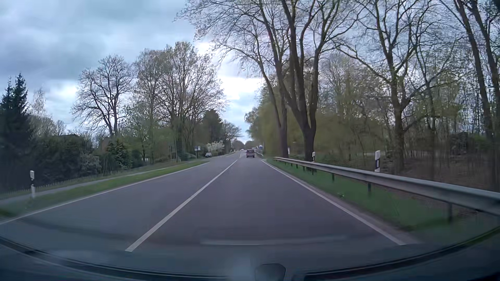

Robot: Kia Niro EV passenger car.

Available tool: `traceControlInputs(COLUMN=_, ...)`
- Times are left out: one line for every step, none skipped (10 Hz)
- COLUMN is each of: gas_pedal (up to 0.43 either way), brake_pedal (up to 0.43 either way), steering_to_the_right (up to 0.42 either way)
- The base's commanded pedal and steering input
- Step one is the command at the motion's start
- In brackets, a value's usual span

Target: Follow the waypoints while adhering to traffic rules and regulations

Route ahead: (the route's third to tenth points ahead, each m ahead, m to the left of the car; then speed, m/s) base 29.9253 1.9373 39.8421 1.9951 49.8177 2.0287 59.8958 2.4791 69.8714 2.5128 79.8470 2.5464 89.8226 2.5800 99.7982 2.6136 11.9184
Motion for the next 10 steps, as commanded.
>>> traceControlInputs(gas_pedal=0.067, brake_pedal=0.0, steering_to_the_right=-0.003)
traceControlInputs(gas_pedal=0.067, brake_pedal=0.0, steering_to_the_right=-0.003)
traceControlInputs(gas_pedal=0.067, brake_pedal=0.0, steering_to_the_right=-0.003)
traceControlInputs(gas_pedal=0.067, brake_pedal=0.0, steering_to_the_right=-0.003)
traceControlInputs(gas_pedal=0.067, brake_pedal=0.0, steering_to_the_right=-0.003)
traceControlInputs(gas_pedal=0.067, brake_pedal=0.0, steering_to_the_right=-0.003)
traceControlInputs(gas_pedal=0.067, brake_pedal=0.0, steering_to_the_right=-0.003)
traceControlInputs(gas_pedal=0.067, brake_pedal=0.0, steering_to_the_right=-0.003)
traceControlInputs(gas_pedal=0.067, brake_pedal=0.0, steering_to_the_right=-0.003)
traceControlInputs(gas_pedal=0.067, brake_pedal=0.0, steering_to_the_right=-0.003)
